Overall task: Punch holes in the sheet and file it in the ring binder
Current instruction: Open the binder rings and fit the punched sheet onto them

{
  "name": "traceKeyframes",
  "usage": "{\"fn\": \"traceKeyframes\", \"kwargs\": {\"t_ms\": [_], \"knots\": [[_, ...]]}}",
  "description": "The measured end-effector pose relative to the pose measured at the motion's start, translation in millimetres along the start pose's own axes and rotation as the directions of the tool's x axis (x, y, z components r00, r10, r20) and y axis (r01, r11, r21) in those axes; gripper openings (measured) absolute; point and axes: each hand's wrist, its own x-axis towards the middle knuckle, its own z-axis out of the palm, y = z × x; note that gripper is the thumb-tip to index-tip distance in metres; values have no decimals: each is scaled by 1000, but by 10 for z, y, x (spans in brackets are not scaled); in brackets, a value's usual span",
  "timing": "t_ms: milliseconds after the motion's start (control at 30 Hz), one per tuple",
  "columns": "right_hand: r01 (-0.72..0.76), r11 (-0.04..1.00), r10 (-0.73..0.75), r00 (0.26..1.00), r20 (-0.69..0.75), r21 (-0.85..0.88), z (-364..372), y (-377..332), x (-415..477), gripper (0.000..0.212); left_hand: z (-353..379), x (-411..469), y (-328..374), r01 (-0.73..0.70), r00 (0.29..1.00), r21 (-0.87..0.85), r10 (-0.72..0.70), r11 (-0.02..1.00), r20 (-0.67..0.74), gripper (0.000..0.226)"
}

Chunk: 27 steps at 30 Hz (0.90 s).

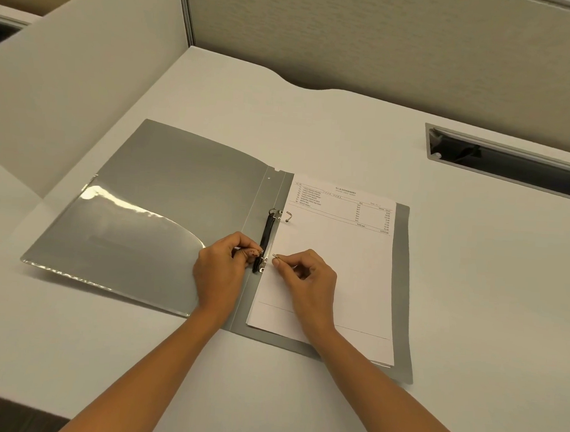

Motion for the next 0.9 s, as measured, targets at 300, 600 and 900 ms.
{"fn": "traceKeyframes", "kwargs": {"t_ms": [300,600,900], "knots": [[-4,1000,4,1000,19,-20,-3,5,19,6,15,7,-1,-28,1000,37,28,999,1,20],[19,998,-18,1000,24,-53,23,21,32,5,28,7,2,-71,997,96,71,993,3,22],[77,989,-75,997,20,-129,27,56,23,5,3,-32,4,-103,995,88,103,991,6,20]]}}
